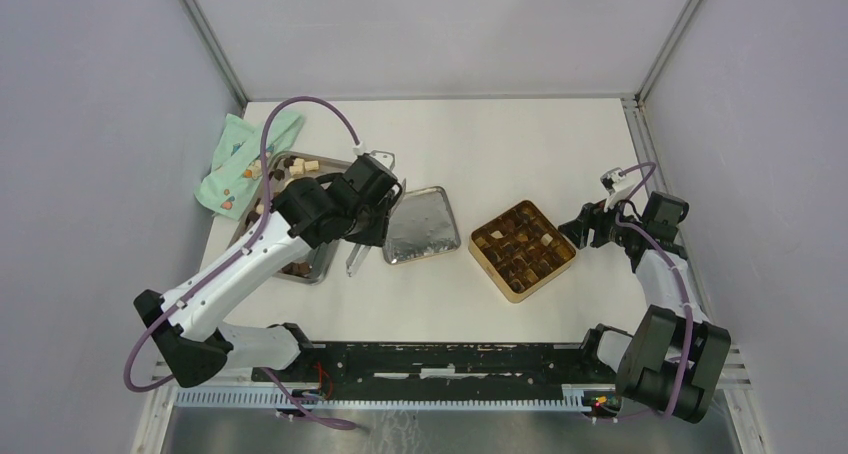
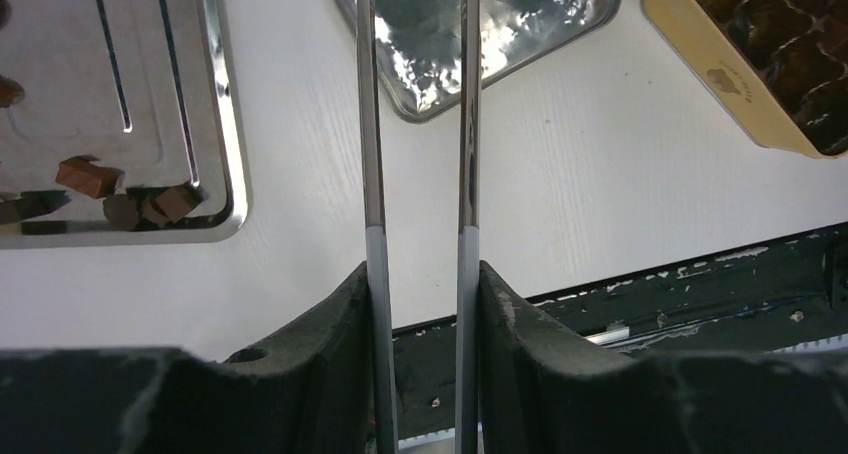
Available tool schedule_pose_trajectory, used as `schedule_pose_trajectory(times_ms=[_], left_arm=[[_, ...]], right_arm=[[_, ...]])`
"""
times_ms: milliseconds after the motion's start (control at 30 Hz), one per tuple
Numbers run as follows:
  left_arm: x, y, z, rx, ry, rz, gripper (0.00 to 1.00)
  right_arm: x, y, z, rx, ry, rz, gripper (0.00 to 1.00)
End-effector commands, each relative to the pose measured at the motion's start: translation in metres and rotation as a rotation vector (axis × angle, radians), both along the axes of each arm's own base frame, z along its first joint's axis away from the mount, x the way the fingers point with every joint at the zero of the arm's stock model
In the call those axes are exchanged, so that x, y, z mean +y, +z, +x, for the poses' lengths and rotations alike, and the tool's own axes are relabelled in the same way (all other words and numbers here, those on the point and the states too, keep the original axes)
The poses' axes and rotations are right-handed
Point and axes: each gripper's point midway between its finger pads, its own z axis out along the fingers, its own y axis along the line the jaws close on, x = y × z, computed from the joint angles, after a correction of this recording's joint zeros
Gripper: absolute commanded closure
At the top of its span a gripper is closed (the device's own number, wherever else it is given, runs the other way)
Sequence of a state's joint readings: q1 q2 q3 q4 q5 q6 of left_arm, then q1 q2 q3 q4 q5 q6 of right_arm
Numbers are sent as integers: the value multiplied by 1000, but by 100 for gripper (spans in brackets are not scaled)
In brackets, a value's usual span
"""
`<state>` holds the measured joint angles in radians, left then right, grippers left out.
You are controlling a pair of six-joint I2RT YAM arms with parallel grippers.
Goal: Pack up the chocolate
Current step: Pick up the fake chocolate from the plate.
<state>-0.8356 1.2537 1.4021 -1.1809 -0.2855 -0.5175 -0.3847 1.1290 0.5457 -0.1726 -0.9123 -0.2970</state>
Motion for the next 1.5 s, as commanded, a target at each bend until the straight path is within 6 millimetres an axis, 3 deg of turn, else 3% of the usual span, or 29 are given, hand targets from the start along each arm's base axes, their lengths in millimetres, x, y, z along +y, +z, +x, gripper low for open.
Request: schedule_pose_trajectory(times_ms=[0, 300, 1200, 1467], left_arm=[[16, 4, 1, -13, 98, 0, 57], [31, -1, -3, 16, 152, 36, 56], [47, -13, -7, 72, 216, 81, 56], [70, -19, -23, 145, 302, 139, 55]], right_arm=[[0, 8, 6, -56, 29, -5, 34], [2, 9, 5, -65, 35, -2, 34], [3, 10, 5, -75, 46, -2, 33], [6, 16, 5, -98, 67, 6, 33]])
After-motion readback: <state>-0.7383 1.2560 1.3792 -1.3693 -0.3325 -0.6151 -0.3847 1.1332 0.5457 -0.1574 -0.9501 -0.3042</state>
